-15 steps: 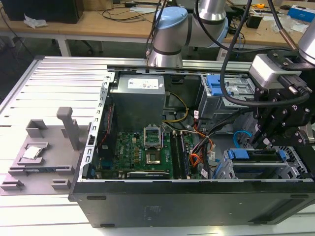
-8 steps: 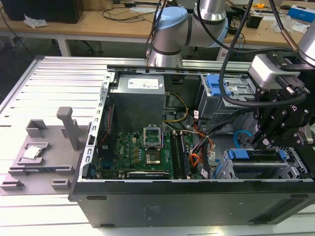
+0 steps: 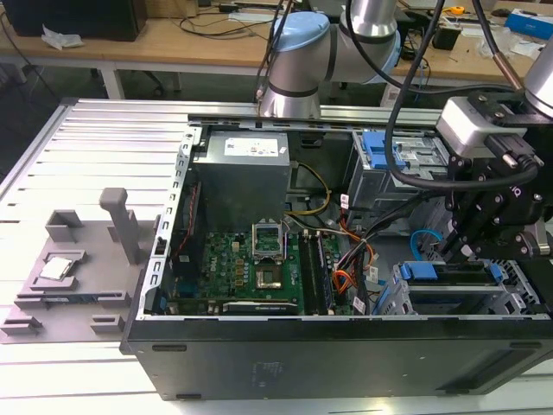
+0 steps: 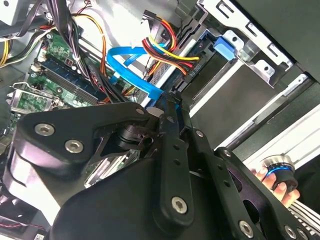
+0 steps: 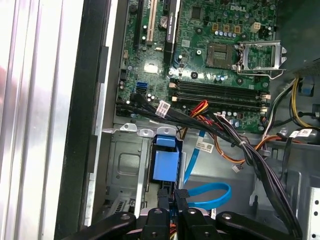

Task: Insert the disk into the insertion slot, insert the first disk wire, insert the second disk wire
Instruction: 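Insert the second disk wire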

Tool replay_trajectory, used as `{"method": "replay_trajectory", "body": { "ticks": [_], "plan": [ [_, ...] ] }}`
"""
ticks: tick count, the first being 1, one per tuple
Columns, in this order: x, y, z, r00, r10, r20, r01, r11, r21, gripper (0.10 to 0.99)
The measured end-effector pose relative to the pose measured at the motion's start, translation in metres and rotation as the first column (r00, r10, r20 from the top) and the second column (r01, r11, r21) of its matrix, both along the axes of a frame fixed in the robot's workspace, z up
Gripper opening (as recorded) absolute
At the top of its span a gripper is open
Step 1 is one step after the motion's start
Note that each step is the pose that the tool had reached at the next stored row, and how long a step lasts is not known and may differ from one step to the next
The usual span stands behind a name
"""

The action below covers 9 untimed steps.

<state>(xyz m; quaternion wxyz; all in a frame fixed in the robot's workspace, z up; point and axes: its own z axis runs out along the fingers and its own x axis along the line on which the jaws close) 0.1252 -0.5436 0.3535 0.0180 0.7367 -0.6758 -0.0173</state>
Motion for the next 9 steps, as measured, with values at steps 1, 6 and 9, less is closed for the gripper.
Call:
{"method": "replay_trajectory", "body": {
  "ticks": [1, 6, 9],
  "plan": [
    [0.0008, -0.0021, -0.0011, 1.0, -0.002, -0.0001, 0.002, 1.0, 0.0, 0.165],
    [0.0034, -0.0028, -0.0038, 1.0, -0.005, -0.0003, 0.005, 1.0, 0.0, 0.165],
    [0.0053, -0.0026, -0.0051, 1.0, -0.005, -0.0003, 0.005, 1.0, 0.0, 0.165]
  ]
}}
